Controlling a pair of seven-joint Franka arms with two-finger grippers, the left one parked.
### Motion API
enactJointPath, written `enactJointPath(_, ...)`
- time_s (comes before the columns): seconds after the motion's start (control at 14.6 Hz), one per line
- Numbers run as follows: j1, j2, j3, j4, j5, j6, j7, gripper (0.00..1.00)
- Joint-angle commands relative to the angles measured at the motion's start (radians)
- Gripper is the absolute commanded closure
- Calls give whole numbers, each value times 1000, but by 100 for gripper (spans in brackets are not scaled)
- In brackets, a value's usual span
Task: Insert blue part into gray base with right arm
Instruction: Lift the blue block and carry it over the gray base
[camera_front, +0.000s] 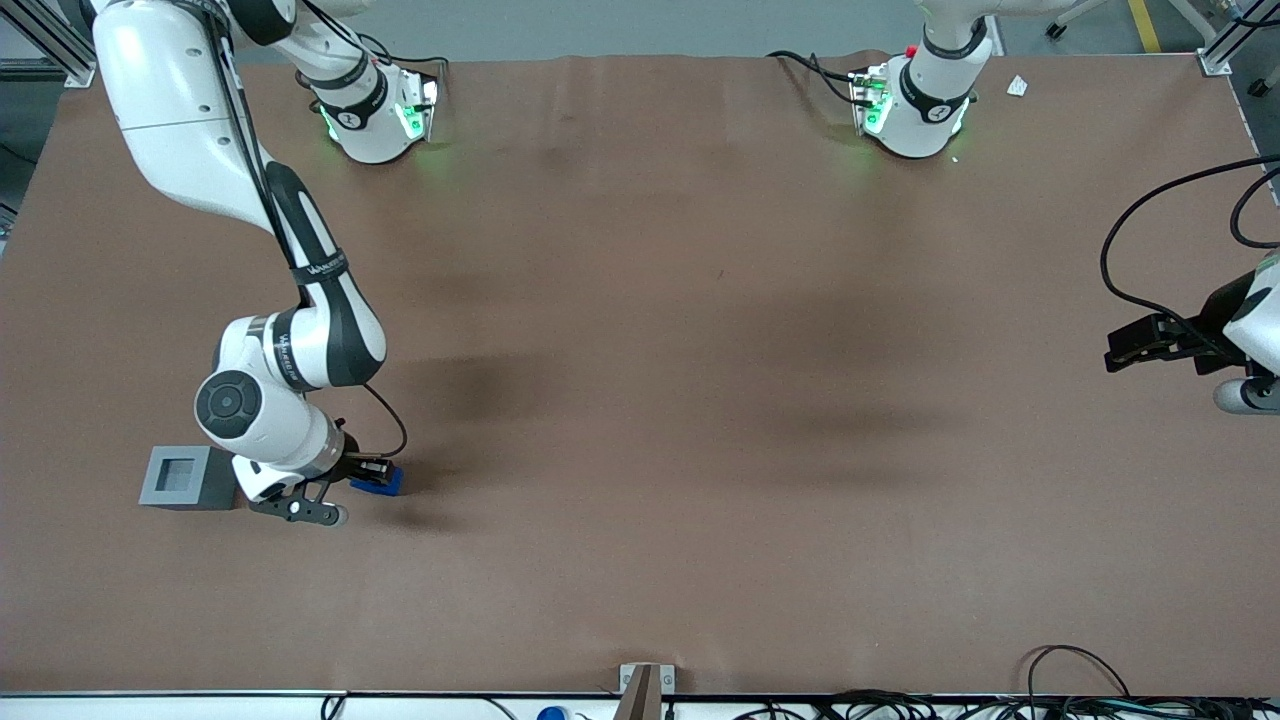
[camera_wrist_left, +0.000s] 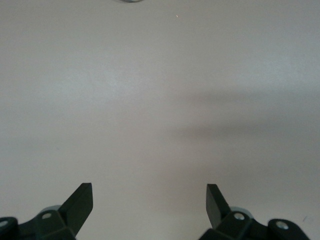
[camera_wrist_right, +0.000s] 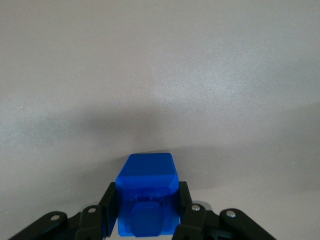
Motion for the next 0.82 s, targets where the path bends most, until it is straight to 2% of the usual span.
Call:
enactJointPath(0.0, -13, 8, 10, 51, 9, -59, -7, 99)
enactJointPath(0.14, -28, -2, 3, 101, -9, -174, -39, 99)
enactJointPath(0.27, -86, -19, 3, 135, -13, -258, -191, 99)
enactJointPath(0.55, -227, -74, 3, 137, -14, -308, -407, 100)
enactJointPath(0.75, -297, -105, 3, 163, -38, -366, -475, 100)
